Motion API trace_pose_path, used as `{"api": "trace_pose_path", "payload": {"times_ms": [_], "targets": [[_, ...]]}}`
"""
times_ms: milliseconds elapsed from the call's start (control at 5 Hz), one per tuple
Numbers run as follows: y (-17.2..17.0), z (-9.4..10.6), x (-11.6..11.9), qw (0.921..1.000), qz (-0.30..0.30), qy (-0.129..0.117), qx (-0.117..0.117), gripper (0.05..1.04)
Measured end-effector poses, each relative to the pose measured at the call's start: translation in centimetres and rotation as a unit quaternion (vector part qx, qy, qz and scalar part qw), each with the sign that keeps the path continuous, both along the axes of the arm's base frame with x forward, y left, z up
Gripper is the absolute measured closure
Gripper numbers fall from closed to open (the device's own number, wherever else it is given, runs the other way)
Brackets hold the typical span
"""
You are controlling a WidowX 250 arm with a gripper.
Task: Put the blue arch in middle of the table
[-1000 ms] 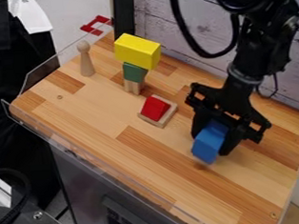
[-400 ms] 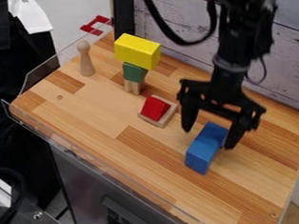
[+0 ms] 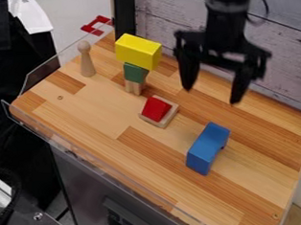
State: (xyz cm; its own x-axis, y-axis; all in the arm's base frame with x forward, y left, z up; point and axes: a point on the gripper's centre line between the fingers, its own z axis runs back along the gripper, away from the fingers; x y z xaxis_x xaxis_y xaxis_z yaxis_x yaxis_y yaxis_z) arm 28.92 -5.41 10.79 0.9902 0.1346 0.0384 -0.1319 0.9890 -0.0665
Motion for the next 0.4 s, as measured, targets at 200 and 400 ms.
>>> {"api": "trace_pose_path", "payload": {"times_ms": [200,400], "targets": [[2.5,0.3,1.5,0.9994,0.035,0.001,0.008,0.083],[4.8,-0.8,2.9,0.9969,0.041,0.032,0.059,0.083]]}}
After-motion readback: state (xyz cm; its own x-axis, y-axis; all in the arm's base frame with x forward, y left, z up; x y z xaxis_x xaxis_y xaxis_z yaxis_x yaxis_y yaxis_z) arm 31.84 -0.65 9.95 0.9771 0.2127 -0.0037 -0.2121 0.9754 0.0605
